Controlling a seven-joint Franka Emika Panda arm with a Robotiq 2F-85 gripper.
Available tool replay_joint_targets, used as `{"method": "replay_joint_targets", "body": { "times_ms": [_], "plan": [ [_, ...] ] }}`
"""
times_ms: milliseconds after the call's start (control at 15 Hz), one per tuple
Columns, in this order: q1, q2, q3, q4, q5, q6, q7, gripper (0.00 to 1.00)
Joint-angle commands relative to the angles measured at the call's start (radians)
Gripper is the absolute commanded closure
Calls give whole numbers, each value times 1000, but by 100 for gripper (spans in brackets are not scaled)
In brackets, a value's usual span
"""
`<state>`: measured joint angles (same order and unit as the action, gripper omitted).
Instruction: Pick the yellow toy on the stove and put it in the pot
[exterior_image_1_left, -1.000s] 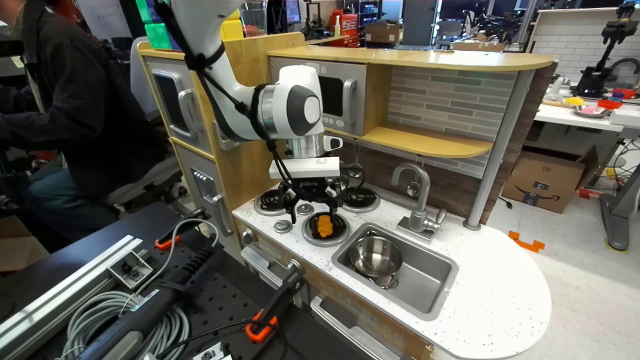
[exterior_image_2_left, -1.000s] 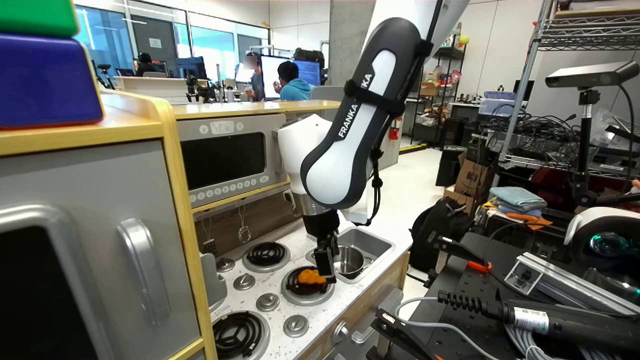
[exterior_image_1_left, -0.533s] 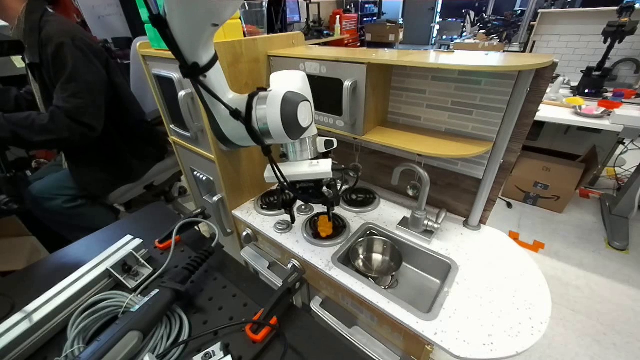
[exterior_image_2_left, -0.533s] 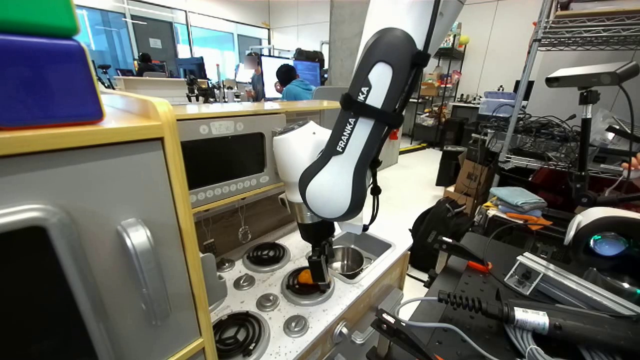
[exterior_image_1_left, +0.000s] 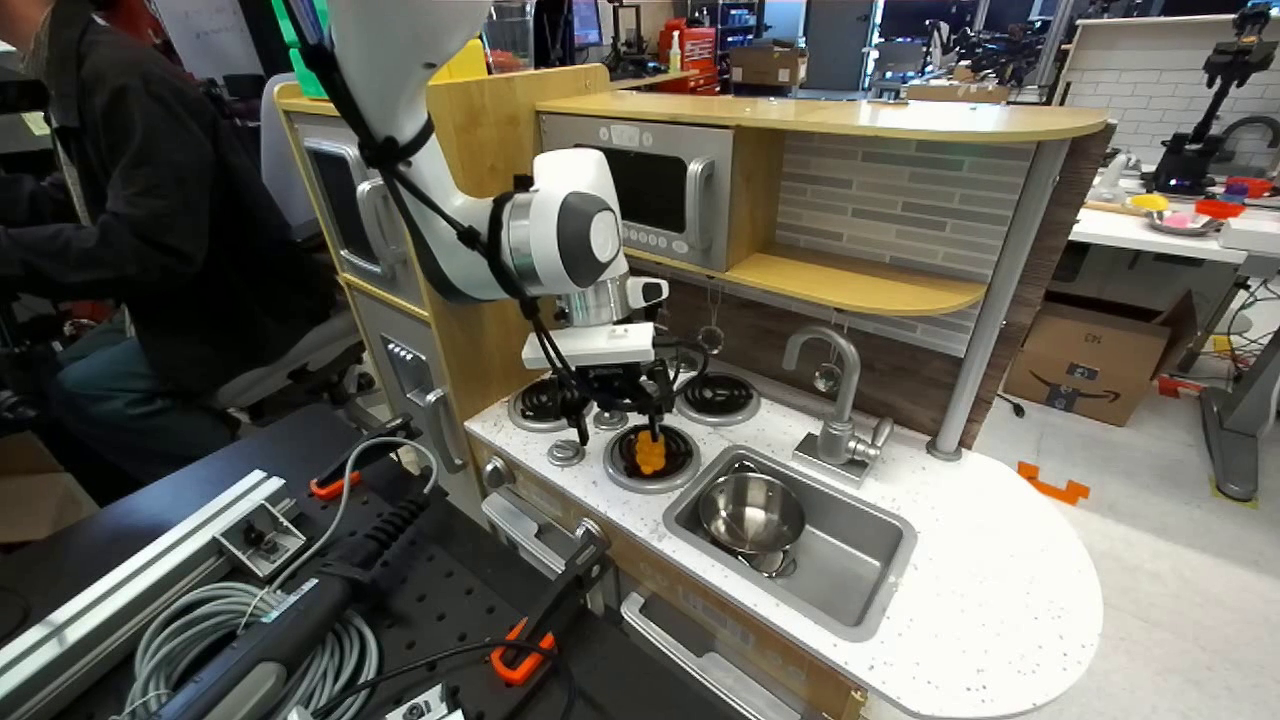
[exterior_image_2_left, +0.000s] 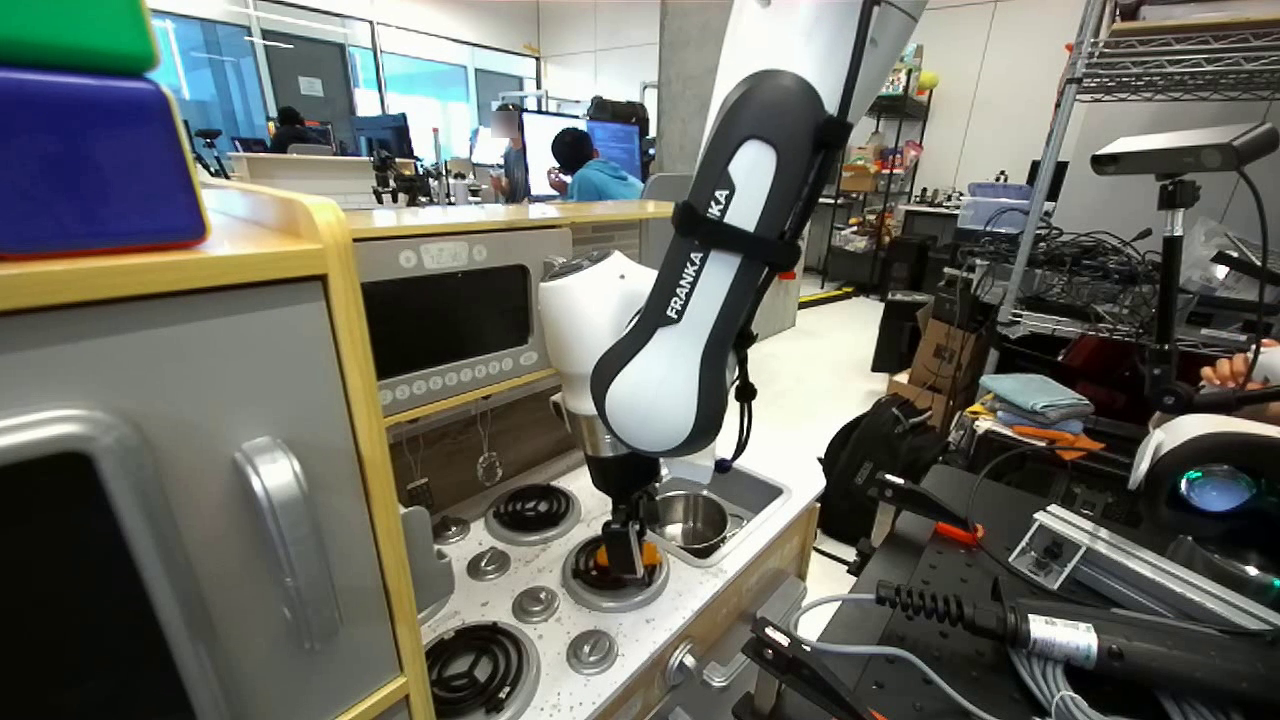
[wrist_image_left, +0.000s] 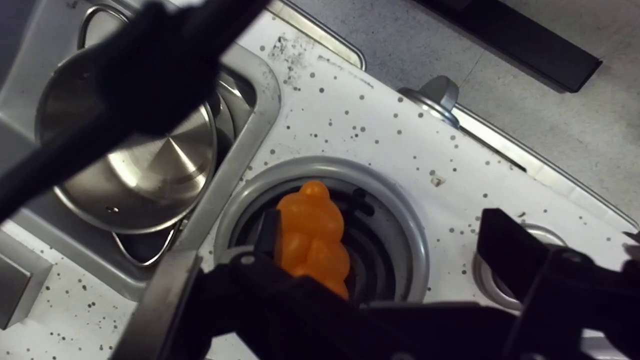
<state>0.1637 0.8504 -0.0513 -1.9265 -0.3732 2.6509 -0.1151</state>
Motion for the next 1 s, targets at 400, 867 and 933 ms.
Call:
{"method": "replay_joint_targets", "body": {
  "times_ms": [400, 867, 933],
  "plan": [
    [179, 132, -140, 79, -21, 181, 187, 0],
    [218, 83, -216, -9, -14, 290, 198, 0],
    [219, 89, -226, -8, -8, 298, 198, 0]
  ]
}}
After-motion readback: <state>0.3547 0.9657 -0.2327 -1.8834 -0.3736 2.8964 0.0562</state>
